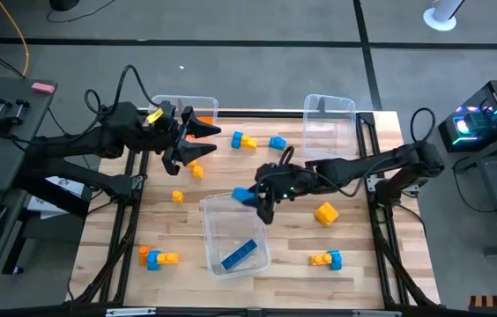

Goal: Sort blocks
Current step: Put the blue game piece into the bottom transparent bin

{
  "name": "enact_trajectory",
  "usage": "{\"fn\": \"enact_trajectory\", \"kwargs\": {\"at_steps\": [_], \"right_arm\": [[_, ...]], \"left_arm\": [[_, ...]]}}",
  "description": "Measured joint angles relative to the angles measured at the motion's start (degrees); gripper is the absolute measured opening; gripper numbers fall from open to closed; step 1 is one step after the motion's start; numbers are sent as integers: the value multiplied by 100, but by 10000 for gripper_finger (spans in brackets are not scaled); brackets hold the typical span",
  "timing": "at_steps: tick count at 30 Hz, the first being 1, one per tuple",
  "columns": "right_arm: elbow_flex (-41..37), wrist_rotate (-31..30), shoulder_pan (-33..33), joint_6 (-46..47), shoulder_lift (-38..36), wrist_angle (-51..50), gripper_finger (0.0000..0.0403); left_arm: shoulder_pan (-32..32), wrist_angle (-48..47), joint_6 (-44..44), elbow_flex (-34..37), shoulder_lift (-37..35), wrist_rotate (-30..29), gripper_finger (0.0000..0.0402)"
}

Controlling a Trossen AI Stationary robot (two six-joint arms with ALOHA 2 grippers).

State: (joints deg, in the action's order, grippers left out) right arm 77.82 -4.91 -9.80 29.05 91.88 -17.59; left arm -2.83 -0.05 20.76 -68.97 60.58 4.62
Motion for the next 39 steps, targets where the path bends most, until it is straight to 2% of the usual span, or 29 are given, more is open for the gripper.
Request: {"fn": "enact_trajectory", "kwargs": {"at_steps": [4,8,10,14,16,22,27,32,36,39], "right_arm": [[4,247,7,-238,61,28,223],[182,249,106,-555,48,-266,232],[398,-9,210,-709,-24,-729,232],[919,-1087,599,-853,-64,-2073,228],[1033,-1242,958,-781,-64,-2444,224],[1038,-61,2700,-727,176,-2686,214],[1239,461,3978,-1553,1008,-2575,207],[2083,974,4216,-2844,2051,-3241,204],[2835,969,4160,-3905,2742,-4160,204],[3215,801,4153,-4227,3186,-4667,204]], "left_arm": [[-2,-1,8,0,0,-1,260],[0,-14,-5,0,-11,1,260],[-3,-17,-34,0,-15,2,260],[-22,-186,-136,0,-15,-27,260],[-22,-363,-140,0,-15,-61,260],[3,-914,-104,0,122,-138,260],[123,-923,136,0,393,-151,260],[241,-914,306,0,633,-146,260],[328,-886,316,0,719,-146,260],[371,-857,426,0,714,-145,260]]}}
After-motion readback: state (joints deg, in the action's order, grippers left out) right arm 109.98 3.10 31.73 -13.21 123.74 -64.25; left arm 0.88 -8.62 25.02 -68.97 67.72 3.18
